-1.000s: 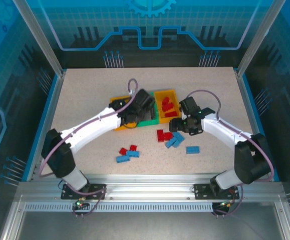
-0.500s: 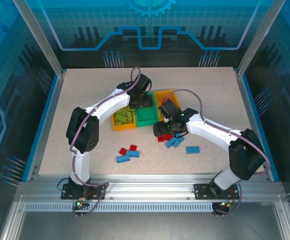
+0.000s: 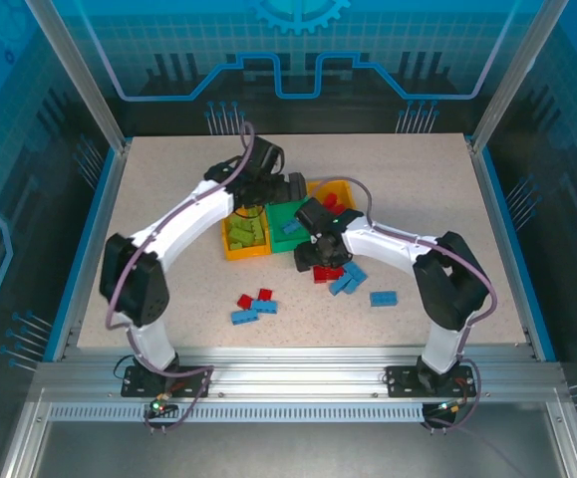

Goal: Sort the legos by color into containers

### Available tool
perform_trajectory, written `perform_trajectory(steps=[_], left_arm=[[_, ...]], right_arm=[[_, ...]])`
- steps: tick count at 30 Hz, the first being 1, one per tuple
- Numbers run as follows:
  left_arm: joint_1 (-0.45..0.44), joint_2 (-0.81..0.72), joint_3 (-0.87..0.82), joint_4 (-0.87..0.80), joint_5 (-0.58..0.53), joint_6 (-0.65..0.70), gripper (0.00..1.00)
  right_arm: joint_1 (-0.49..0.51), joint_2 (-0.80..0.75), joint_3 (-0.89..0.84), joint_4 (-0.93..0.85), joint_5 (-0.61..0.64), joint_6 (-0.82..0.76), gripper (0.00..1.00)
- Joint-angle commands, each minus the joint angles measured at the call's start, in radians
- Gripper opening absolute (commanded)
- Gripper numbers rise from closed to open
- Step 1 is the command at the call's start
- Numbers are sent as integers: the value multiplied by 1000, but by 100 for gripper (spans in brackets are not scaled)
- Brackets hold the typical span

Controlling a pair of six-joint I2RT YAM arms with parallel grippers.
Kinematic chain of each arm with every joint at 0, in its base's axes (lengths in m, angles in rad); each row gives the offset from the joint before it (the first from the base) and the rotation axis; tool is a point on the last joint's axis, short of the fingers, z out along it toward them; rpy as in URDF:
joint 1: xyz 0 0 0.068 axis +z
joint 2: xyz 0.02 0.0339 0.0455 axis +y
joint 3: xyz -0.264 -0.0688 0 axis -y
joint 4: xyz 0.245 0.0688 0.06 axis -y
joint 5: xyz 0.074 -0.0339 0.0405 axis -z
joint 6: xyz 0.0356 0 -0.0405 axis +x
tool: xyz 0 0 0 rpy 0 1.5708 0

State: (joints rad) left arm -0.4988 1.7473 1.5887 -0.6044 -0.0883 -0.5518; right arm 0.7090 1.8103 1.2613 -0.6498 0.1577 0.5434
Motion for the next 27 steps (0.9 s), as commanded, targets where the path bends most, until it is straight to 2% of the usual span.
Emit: perform_trajectory(steps=[1, 6, 10, 14, 21, 27], left_arm=[[9, -140, -97, 38, -6, -39, 99], [13, -347, -311, 67, -59, -54, 99], [24, -500, -461, 44, -88, -67, 99], [29, -620, -572, 6, -110, -83, 99], [35, -747, -710, -27, -134, -122, 99], [39, -784, -749, -40, -145, -135, 99]], right_arm=[[13, 56, 51, -39, 27, -7, 74], [14, 107, 97, -100, 36, -8, 67], [14, 120, 102, -108, 36, 5, 65], [23, 148, 128, -115, 19, 7, 58], [30, 163, 142, -117, 10, 21, 41], [33, 159, 166, -119, 4, 36, 35]])
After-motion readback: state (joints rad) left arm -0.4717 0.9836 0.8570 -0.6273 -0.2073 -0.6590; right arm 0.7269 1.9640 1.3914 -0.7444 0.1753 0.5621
